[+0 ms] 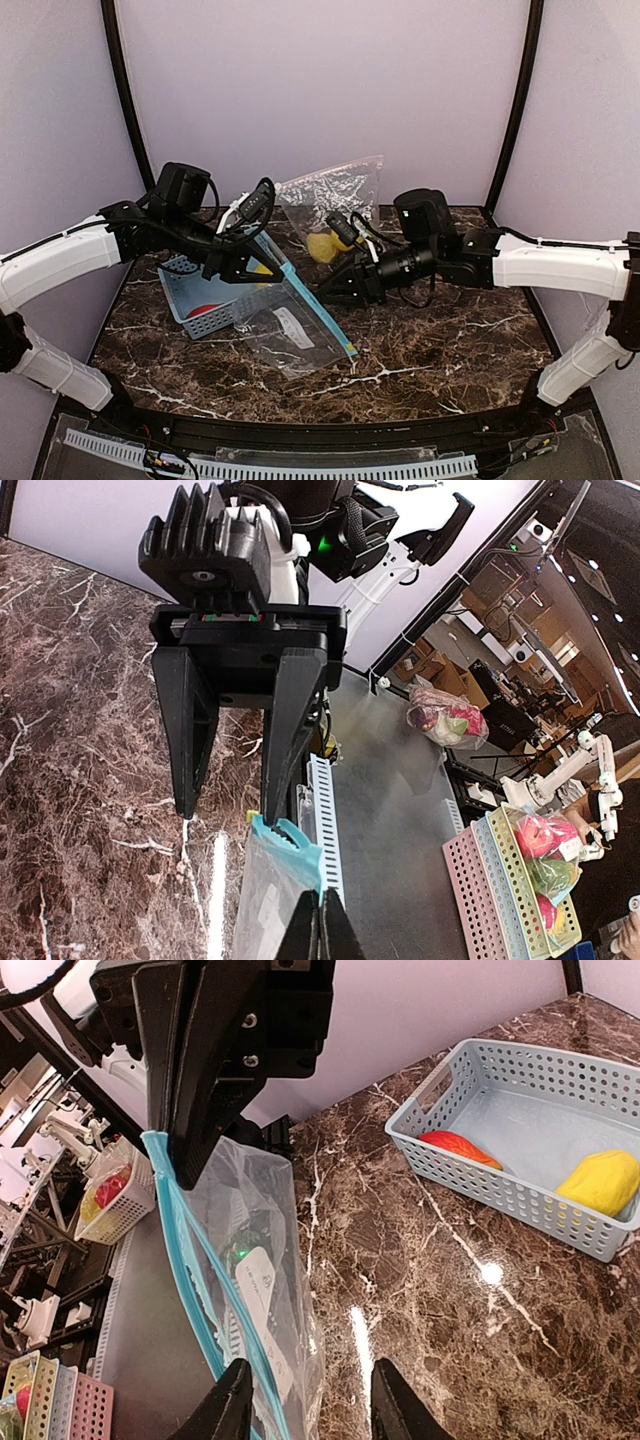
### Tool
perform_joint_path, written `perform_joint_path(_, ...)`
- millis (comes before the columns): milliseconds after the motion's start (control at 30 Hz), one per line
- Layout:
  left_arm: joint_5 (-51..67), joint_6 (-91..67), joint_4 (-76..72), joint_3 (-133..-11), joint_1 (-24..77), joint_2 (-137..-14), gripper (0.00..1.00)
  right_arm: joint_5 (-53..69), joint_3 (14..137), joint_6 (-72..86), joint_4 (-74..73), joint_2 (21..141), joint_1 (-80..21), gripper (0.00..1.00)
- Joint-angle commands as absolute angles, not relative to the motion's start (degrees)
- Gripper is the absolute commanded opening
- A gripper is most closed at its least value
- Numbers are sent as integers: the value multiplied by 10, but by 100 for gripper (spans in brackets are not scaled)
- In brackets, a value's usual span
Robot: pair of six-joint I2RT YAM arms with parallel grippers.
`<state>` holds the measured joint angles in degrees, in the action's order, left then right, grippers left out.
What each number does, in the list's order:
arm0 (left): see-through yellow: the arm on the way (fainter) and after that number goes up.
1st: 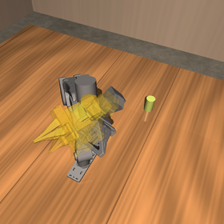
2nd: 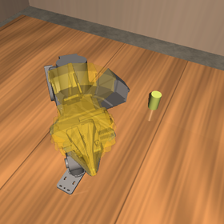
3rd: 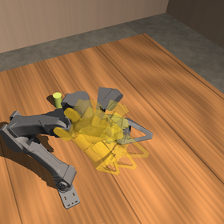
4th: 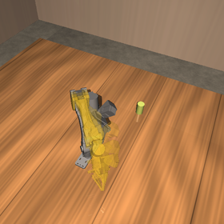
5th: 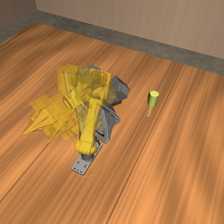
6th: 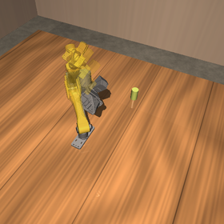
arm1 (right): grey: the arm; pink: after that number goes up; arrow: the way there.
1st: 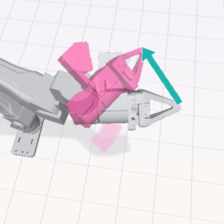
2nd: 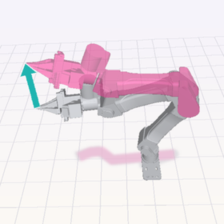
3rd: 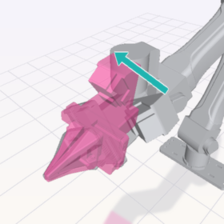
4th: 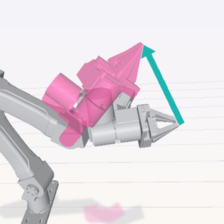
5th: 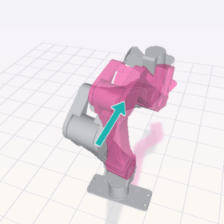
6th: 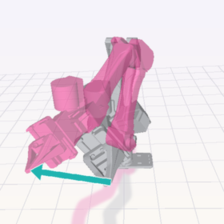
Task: Place the food in the zip-top bag and seal the zipper
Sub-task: Pass from the left arm to the right
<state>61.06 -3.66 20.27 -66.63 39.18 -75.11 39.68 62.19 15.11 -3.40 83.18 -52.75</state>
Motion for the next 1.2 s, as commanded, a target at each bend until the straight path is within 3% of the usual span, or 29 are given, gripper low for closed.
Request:
perform_joint_path(0,622,-33,212,-682,395,-741,1,429,622,142,-24,842,-525,38)
perform_joint_path(600,624,-33,209,-683,395,-743,1,468,641,128,-32,865,-534,30)
perform_joint_path(833,627,-32,209,-684,395,-745,1,472,641,129,-29,864,-535,18)
perform_joint_path(1000,625,-28,215,-682,395,-745,1,479,634,139,-6,851,-534,0)
perform_joint_path(1167,598,-18,225,-683,395,-745,3,470,624,153,13,834,-529,0)
